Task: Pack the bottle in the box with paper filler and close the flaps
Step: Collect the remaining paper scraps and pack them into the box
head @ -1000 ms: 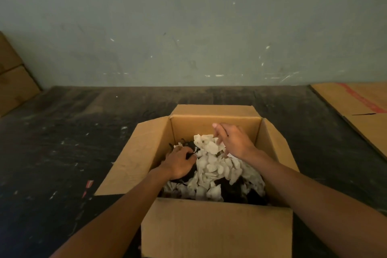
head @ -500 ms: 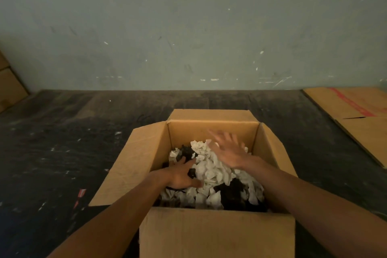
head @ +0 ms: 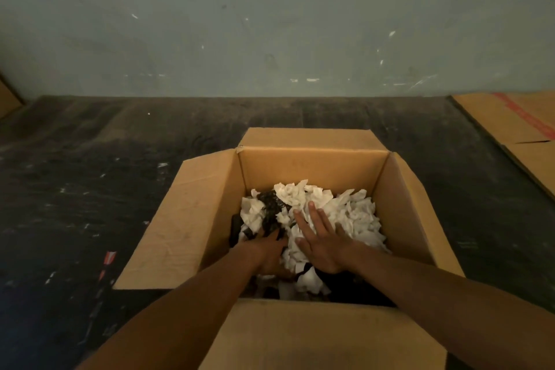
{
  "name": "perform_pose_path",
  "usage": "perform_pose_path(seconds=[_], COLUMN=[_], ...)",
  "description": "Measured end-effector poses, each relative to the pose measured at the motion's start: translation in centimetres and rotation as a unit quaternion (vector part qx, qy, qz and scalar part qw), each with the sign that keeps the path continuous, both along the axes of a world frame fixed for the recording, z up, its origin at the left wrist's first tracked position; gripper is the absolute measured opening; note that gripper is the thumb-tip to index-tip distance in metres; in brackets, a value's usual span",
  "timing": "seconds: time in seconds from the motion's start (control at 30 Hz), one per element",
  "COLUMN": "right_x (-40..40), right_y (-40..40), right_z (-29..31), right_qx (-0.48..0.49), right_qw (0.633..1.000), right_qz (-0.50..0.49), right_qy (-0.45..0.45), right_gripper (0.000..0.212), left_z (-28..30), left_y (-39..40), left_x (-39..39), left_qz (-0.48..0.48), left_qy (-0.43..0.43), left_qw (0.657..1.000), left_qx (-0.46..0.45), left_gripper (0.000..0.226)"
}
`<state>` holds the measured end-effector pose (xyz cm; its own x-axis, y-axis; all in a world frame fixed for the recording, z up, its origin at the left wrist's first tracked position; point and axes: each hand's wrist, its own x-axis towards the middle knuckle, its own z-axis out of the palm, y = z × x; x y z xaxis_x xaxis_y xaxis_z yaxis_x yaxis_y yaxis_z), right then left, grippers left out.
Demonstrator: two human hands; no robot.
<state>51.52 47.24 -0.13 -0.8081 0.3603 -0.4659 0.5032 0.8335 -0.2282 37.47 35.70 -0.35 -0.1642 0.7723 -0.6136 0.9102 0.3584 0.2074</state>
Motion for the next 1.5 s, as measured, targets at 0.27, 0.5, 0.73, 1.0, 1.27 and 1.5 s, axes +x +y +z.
perform_pose_path(seconds=[0.27, 0.5, 0.73, 1.0, 1.27, 1.5], right_x=[-0.4, 2.4, 2.4, 1.9, 3.6, 12.7], right_y=[0.1, 3.3, 5.7, 5.3, 5.9, 4.8], right_z=[1.0, 4.8, 0.4, -0.1, 9.0, 11.8], right_qx=[0.003, 0.017, -0.055, -0.074, -0.079, -0.021], right_qw=[1.0, 0.994, 0.979, 0.977, 0.952, 0.785], right_qz=[-0.008, -0.096, -0.191, -0.193, -0.229, -0.373], right_qy=[-0.017, 0.053, -0.037, -0.057, 0.188, 0.494], right_gripper=[0.061, 0.055, 0.06, 0.06, 0.046, 0.024], left_z=[1.1, 7.0, 1.9, 1.4, 4.0, 8.3], left_y=[0.4, 1.6, 4.7, 5.6, 5.0, 3.4], left_x=[-0.4, -0.2, 3.5, 4.9, 4.8, 3.4], left_qz=[0.021, 0.042, 0.071, 0.091, 0.074, 0.096], left_qy=[-0.027, 0.026, 0.026, 0.03, 0.044, 0.036], left_qw=[0.999, 0.997, 0.997, 0.995, 0.996, 0.982], left_qx=[-0.007, 0.064, 0.02, 0.018, 0.025, 0.16], left_gripper=[0.114, 0.111, 0.112, 0.106, 0.115, 0.083])
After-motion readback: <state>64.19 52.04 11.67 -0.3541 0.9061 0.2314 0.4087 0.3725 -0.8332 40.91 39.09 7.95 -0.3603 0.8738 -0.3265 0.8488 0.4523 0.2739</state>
